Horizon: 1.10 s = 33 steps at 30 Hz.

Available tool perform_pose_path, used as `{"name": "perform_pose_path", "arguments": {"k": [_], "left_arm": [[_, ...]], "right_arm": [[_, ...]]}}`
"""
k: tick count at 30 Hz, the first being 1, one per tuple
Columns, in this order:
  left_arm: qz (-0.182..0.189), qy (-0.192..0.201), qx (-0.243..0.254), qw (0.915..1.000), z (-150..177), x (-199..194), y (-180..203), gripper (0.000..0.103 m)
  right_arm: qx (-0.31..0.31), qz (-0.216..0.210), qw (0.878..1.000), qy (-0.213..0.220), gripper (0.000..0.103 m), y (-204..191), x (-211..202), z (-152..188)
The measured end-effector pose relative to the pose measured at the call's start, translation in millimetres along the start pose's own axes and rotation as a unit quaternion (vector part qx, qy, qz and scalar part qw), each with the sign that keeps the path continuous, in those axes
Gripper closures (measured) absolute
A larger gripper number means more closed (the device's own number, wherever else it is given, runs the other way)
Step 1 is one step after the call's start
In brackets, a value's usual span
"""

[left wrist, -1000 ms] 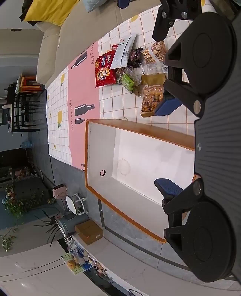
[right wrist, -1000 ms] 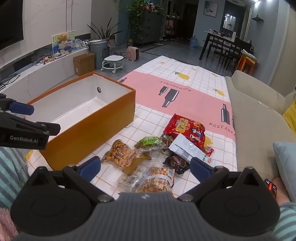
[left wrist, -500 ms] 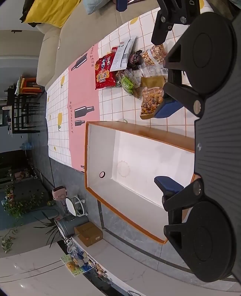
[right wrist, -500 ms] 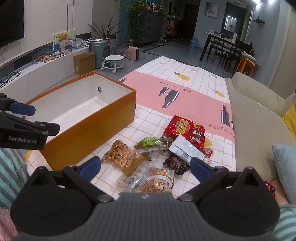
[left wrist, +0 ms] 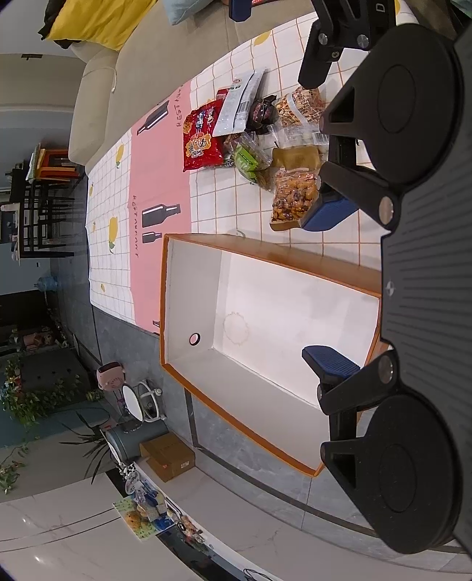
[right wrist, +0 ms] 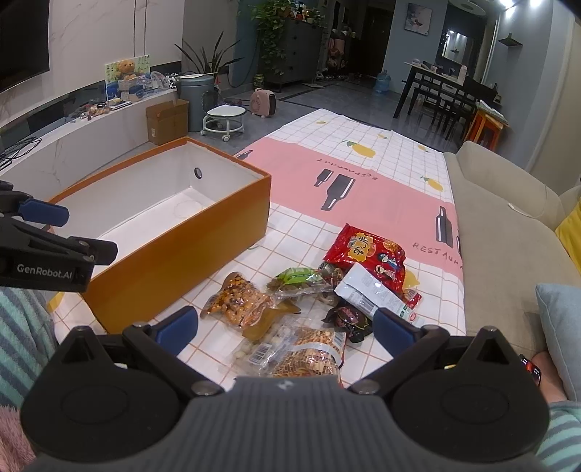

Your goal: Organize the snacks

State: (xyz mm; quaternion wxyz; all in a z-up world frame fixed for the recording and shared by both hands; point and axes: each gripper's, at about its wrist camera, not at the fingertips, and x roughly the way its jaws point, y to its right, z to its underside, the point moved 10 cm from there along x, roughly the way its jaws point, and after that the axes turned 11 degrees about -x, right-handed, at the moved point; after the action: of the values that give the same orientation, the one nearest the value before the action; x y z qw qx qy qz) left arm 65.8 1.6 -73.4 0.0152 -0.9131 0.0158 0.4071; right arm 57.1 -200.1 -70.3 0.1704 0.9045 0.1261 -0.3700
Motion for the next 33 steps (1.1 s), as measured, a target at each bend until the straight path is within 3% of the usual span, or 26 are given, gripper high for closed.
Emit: {"name": "perform_pose_path", "arguments": {"k": [33], "left_arm": [[-0.003,-0.009,0.007,0.9999,5.7,1.4,4.7,0.018]], "right_arm": [[0.018,-0.004,1.000,-0.009,0.004,0.1,4.0,3.9]]}}
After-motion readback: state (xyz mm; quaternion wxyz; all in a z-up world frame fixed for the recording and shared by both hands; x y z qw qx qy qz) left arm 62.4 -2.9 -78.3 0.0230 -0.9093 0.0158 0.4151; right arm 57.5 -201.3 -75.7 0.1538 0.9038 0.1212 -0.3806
